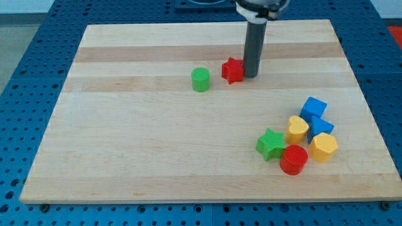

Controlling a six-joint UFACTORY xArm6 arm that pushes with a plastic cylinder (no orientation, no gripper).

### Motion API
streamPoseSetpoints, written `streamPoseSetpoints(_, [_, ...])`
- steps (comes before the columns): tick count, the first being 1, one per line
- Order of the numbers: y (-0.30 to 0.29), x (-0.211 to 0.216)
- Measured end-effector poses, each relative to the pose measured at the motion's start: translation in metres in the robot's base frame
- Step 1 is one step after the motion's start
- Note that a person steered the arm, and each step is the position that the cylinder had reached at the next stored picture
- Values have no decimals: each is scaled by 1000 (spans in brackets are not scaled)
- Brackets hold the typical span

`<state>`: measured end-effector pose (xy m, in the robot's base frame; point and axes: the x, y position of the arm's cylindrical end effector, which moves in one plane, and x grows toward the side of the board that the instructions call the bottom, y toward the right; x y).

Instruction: Push the red star top to the green star

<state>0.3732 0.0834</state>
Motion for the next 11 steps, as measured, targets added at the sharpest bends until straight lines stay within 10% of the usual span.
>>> streamPoseSetpoints(3, [-59, -72])
streamPoseSetpoints(7, [8, 14])
streamPoseSetpoints(11, [-57, 89])
